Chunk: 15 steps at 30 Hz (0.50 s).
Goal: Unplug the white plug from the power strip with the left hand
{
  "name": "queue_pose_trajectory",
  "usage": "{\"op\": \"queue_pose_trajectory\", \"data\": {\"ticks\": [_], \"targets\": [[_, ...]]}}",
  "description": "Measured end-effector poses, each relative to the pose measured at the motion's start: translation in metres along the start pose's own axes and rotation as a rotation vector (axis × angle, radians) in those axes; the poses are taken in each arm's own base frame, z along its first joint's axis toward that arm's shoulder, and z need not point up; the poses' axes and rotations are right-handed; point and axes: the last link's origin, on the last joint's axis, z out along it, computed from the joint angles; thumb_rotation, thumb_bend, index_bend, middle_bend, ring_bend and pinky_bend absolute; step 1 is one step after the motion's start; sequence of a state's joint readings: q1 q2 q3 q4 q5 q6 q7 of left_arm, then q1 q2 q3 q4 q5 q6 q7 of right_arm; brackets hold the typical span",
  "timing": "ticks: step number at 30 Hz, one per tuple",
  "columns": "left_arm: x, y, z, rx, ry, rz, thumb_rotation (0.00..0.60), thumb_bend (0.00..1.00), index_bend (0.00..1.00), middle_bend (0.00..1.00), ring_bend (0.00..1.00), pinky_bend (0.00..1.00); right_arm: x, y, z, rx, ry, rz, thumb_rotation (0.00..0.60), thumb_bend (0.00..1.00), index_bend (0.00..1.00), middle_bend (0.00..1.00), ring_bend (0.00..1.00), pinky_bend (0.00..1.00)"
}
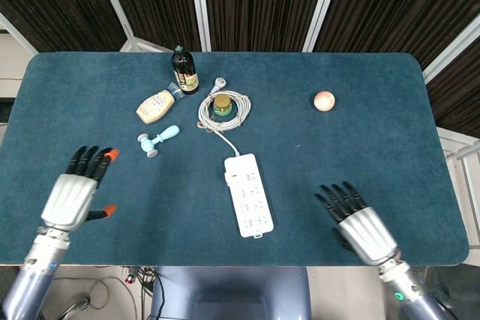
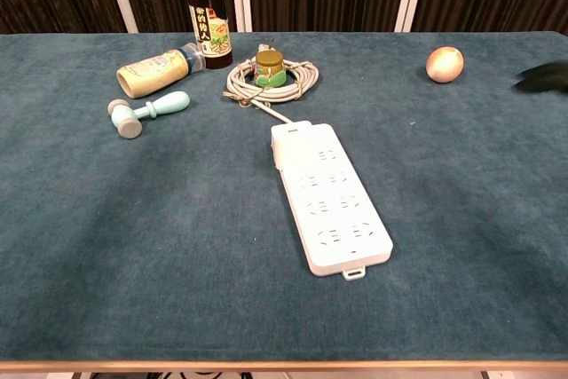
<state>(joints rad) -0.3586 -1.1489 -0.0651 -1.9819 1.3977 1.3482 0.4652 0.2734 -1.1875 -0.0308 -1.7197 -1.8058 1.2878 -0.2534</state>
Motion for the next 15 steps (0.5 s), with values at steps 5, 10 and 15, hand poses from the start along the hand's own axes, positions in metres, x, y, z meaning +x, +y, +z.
{"op": "queue_pose_trajectory", "data": {"ticks": [5,10,15], "targets": [[-0.001,0.036,0.028,-0.067,-0.032,-0.003,0.6,0.06,0.09,0.09,0.01,0.0,-0.019,-0.037,0.024,0.126,-0.081,-0.023,0.6,0.74,0.0,0.0,0.0,0.04],[-0.005,0.072,0.052,-0.126,-0.054,-0.002,0.6,0.06,0.1,0.09,0.01,0.0,-0.034,-0.066,0.042,0.186,-0.128,-0.013,0.6,0.76,0.0,0.02,0.01,0.05],[-0.012,0.103,0.075,-0.166,-0.079,-0.002,0.6,0.06,0.1,0.1,0.01,0.0,-0.045,-0.082,0.056,0.207,-0.154,-0.003,0.6,0.79,0.0,0.03,0.02,0.06]]}}
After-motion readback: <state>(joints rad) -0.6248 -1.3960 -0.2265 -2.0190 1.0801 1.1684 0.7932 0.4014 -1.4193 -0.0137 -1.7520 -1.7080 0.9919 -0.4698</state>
